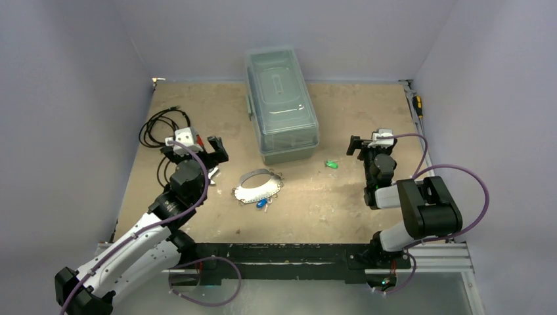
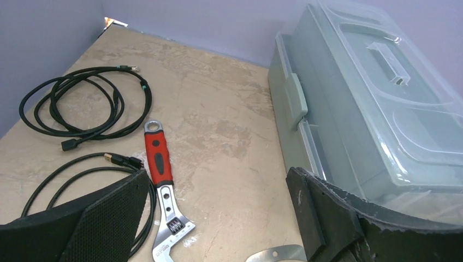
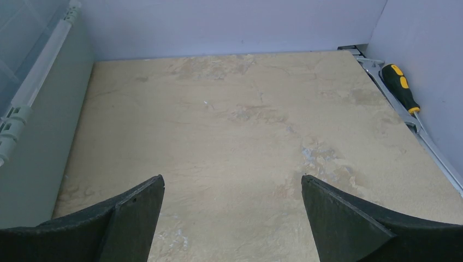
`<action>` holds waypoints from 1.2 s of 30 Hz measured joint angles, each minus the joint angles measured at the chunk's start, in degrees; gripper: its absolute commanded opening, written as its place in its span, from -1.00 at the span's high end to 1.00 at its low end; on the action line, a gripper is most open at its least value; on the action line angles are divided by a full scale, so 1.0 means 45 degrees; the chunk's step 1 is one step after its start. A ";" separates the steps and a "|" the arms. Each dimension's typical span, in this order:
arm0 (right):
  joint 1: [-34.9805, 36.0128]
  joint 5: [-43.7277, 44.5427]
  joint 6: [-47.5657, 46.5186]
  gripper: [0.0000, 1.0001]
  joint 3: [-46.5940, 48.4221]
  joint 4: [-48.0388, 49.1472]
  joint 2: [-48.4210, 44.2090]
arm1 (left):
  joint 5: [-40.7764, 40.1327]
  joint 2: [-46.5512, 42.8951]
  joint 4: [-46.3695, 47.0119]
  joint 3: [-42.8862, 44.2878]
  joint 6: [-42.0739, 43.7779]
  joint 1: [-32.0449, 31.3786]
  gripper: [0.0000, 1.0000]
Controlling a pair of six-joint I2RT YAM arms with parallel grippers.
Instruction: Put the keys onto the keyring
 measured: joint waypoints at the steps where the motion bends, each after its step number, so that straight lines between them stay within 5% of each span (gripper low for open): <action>1: 0.0000 0.0000 0.0005 -0.98 0.0000 0.0000 0.0000 | -0.0049 0.0000 0.0000 0.0000 0.0005 0.0000 -0.99; 20: 0.0000 0.0000 0.0000 -0.98 0.0000 0.0000 0.0000 | -0.0432 0.0418 -0.0194 0.0000 0.0131 0.0000 -0.99; 28: 0.0000 0.0000 0.0000 -0.98 0.0000 0.0000 0.0000 | 0.2395 0.0811 -0.0729 0.0019 0.0646 0.0000 -0.79; 36: 0.0000 0.0000 0.0000 -0.98 0.0000 0.0005 0.0000 | 0.4993 0.3162 -0.3565 0.1530 -0.0505 0.0000 -0.72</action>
